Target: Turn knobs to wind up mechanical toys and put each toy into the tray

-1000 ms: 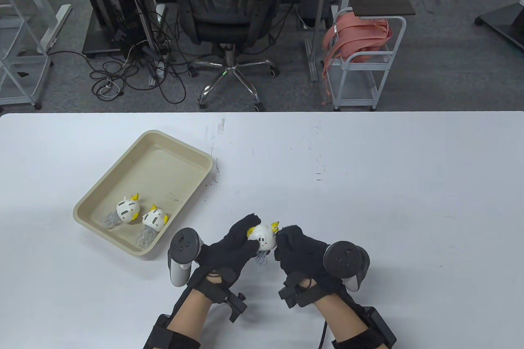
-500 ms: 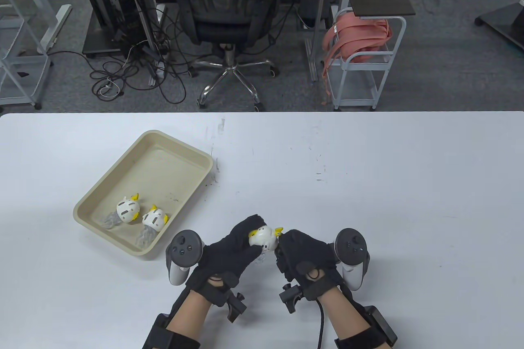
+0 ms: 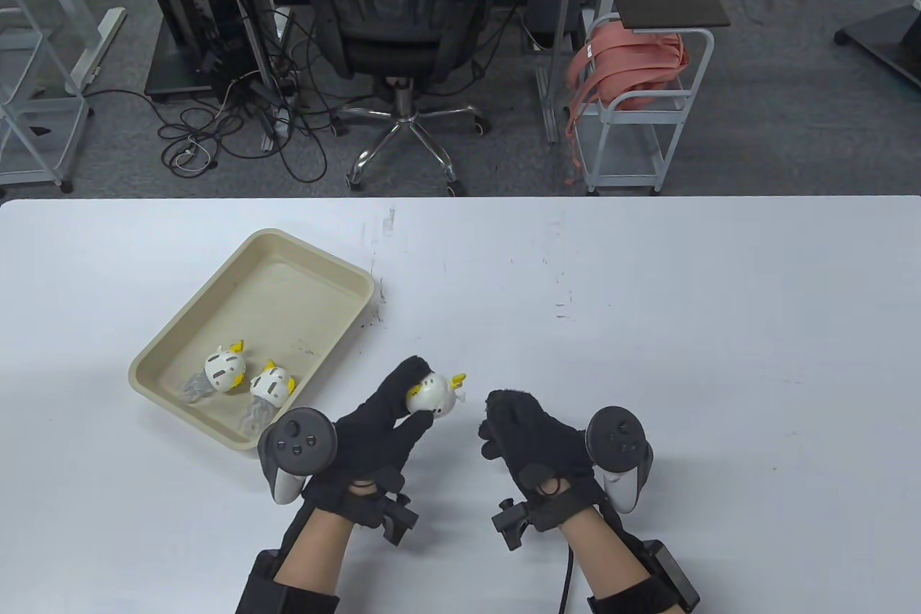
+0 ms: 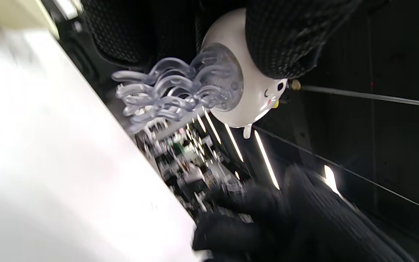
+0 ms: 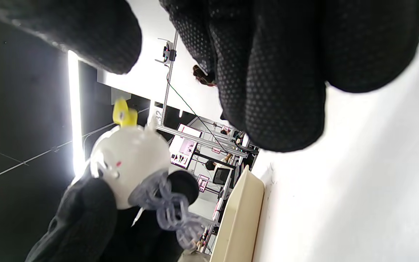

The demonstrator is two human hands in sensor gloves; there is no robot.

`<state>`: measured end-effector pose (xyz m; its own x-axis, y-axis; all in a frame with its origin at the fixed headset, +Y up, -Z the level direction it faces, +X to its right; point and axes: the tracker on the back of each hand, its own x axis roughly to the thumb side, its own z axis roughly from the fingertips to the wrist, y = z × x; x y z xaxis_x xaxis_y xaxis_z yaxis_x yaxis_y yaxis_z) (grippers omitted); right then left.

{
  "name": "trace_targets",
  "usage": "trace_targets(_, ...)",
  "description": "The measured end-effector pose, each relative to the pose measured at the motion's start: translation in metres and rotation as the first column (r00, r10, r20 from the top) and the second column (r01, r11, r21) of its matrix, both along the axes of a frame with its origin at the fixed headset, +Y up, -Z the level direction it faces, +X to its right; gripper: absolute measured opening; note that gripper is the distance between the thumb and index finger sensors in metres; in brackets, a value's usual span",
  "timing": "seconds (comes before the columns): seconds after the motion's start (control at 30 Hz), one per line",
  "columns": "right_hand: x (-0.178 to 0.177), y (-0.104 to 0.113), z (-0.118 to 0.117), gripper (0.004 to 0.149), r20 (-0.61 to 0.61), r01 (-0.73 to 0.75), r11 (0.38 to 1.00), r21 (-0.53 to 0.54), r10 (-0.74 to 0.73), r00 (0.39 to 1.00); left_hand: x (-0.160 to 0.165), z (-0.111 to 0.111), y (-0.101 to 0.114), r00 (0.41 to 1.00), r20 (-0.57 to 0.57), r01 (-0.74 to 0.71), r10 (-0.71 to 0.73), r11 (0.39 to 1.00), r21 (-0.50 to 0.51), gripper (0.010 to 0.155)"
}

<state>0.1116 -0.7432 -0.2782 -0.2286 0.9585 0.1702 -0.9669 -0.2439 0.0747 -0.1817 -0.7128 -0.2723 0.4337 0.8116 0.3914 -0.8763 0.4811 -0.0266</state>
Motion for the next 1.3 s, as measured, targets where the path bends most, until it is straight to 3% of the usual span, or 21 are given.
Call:
trace_targets(0.17,0.0,0.0,0.001,0.077,-0.001,-0.04,0.999,0.016,0.04,0.999,-0.026,0.004,0.013,0.948,-0.245,0.228,-0.205,0.971,0.068,0.066)
trace_targets(0.33,-0.001,0.0,0.002,0.083,-0.006,-0.06,0.998,0.029,0.06,0.998,-0.047,0.005,0.017,0.751,-0.473,0.507,-0.46,0.861,-0.032,0.066)
trace_targets(0.57,-0.001,0.0,0.002,0.083,-0.015,-0.075,0.997,0.029,0.075,0.997,-0.076,0.002,0.011,0.512,-0.601,0.626,-0.613,0.746,-0.227,0.065)
trace_targets(0.63,-0.001,0.0,0.002,0.083,-0.018,-0.076,0.997,0.026,0.076,0.997,-0.083,0.001,0.008,0.477,-0.607,0.639,-0.636,0.725,-0.257,0.065)
trace_targets(0.87,-0.002,0.0,0.003,0.083,-0.022,-0.078,0.997,0.025,0.078,0.997,-0.088,-0.008,-0.008,0.43,-0.558,0.653,-0.71,0.671,-0.351,0.065)
trace_targets(1.3,-0.005,-0.001,0.002,0.083,-0.043,-0.07,0.997,0.027,0.071,0.997,-0.094,-0.011,-0.015,0.474,-0.541,0.611,-0.695,0.702,-0.366,0.065)
